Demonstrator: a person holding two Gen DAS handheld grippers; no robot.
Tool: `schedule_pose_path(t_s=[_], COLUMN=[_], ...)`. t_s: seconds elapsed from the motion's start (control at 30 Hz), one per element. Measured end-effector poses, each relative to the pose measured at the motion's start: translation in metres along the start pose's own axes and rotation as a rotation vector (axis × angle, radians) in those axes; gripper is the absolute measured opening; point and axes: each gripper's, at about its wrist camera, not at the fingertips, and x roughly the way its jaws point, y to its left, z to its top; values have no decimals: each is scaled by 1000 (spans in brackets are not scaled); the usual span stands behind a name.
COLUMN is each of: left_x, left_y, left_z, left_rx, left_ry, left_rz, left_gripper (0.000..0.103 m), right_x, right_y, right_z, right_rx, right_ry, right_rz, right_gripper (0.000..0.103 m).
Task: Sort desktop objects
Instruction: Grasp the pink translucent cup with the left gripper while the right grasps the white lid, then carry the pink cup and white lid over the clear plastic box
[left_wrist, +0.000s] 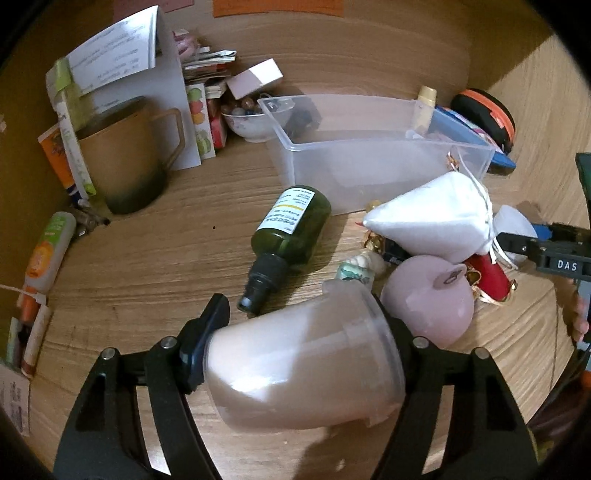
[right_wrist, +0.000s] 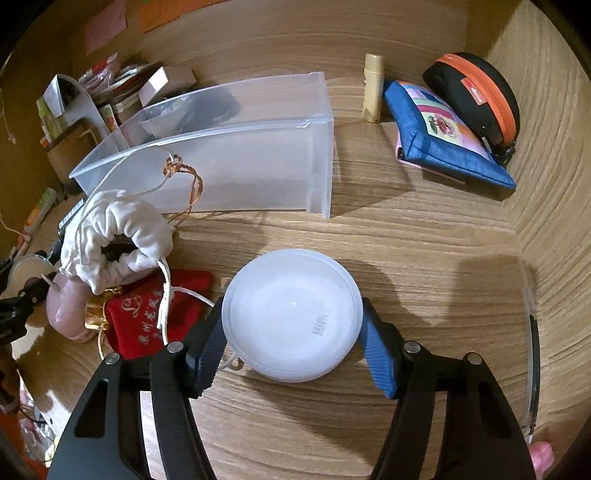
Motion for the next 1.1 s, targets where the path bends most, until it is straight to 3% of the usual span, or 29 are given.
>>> schedule_pose_path(t_s=[0.57,1.1], left_x=[-32,-70], left_y=[-5,3], left_z=[-3,46], left_rx=[-6,-13], left_ry=[-80,-202], left_rz=[35,-2], left_gripper=[68,68], right_x=[-57,-95], right_y=[5,24], right_z=[-1,16], right_rx=[-1,-20], right_ry=[-137,-255], right_rz=[22,91], right_gripper=[63,63])
